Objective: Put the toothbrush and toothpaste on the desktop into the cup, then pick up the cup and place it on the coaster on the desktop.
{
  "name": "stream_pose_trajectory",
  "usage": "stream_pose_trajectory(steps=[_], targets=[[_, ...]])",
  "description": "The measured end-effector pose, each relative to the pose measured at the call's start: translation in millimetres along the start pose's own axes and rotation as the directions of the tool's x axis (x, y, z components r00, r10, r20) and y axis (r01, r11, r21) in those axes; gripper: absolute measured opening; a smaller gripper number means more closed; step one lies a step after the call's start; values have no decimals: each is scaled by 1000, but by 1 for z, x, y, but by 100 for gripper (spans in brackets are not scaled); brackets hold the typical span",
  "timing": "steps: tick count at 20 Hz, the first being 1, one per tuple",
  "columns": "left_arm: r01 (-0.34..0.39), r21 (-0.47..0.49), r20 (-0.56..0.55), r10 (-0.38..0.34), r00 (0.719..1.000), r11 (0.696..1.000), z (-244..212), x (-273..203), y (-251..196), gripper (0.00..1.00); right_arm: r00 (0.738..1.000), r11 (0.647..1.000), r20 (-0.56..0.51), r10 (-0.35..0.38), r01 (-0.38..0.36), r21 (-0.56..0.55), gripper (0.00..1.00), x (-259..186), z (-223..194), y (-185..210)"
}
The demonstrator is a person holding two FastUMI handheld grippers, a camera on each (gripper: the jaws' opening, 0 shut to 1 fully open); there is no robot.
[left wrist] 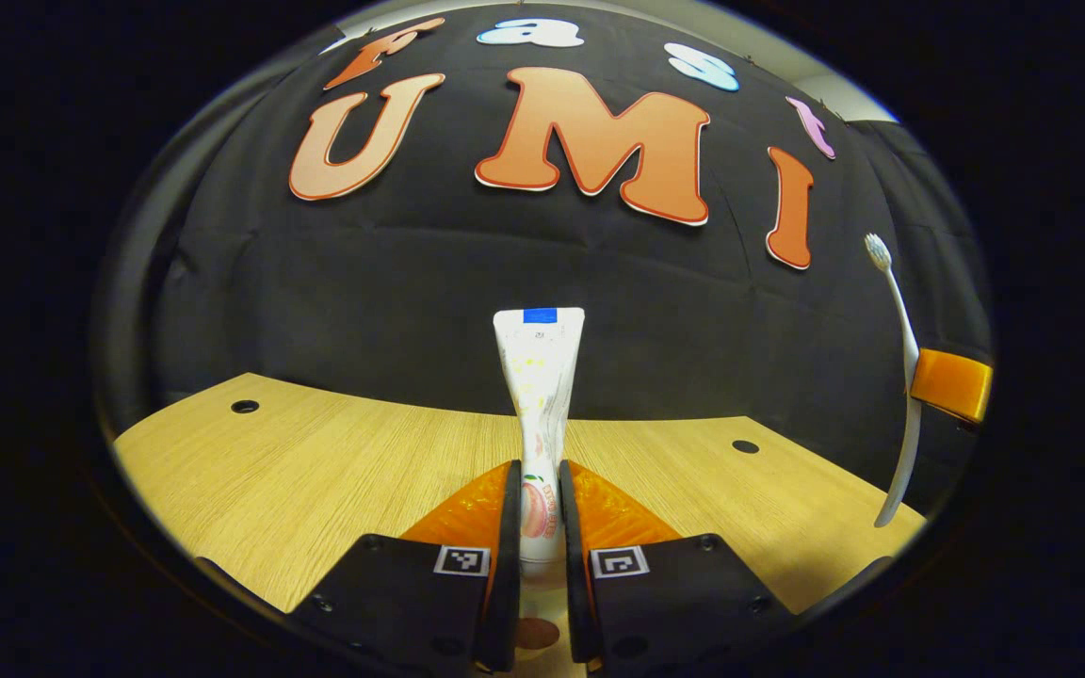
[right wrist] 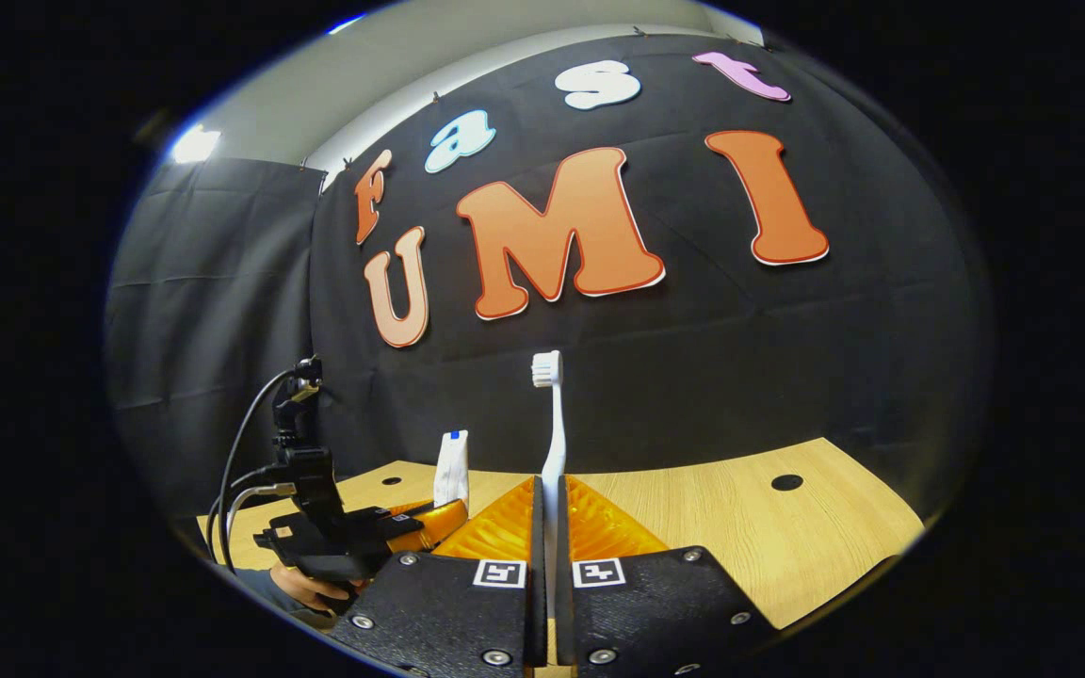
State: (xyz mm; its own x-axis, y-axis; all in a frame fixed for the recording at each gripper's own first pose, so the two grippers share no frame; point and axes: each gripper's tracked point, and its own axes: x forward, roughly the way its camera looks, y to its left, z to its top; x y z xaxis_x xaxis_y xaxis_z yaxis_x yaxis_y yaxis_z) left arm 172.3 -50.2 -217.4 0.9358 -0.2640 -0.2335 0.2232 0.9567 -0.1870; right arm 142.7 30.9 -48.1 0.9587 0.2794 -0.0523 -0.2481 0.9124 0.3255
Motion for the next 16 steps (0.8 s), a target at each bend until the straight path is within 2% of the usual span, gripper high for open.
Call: stream_pose_trajectory(steps=[1, 3, 4, 5, 7, 8, 9, 11, 12, 16], targets=[[-1, 3, 17, 1, 1000, 1000, 4, -3, 1, 27, 1000, 1000, -6, 7, -7, 7, 4, 1, -3, 4], [4, 12, 40, -4, 999, 1000, 11, -5, 1, 24, 1000, 1000, -24, 17, -16, 18, 4, 3, -10, 9], [0, 21, 35, 0, 999, 1000, 11, -9, 2, 18, 999, 1000, -30, 16, -16, 19, 4, 4, -11, 11], [-1, 26, 29, 0, 1000, 1000, 10, -10, 2, 23, 999, 999, -32, 22, -22, 23, 4, 5, -12, 13], [3, 14, 21, -3, 1000, 1000, 9, -15, 5, 23, 999, 999, -26, 37, -36, 35, 4, 7, -10, 20], [9, 4, 16, -9, 1000, 1000, 8, -20, 4, 28, 999, 998, -22, 41, -40, 40, 4, 8, -10, 23], [14, -5, 11, -14, 1000, 1000, 9, -24, 4, 23, 999, 998, -16, 46, -46, 43, 4, 9, -8, 25], [14, -14, 5, -14, 1000, 1000, 7, -32, 7, 29, 998, 997, -6, 58, -58, 59, 4, 14, -9, 29], [17, -15, 2, -17, 1000, 1000, 6, -37, 7, 39, 998, 995, -2, 67, -67, 73, 4, 16, -9, 33], [13, 44, -9, -13, 1000, 999, 4, -60, 13, 70, 995, 990, 60, 83, -89, 107, 4, 35, -4, 44]])
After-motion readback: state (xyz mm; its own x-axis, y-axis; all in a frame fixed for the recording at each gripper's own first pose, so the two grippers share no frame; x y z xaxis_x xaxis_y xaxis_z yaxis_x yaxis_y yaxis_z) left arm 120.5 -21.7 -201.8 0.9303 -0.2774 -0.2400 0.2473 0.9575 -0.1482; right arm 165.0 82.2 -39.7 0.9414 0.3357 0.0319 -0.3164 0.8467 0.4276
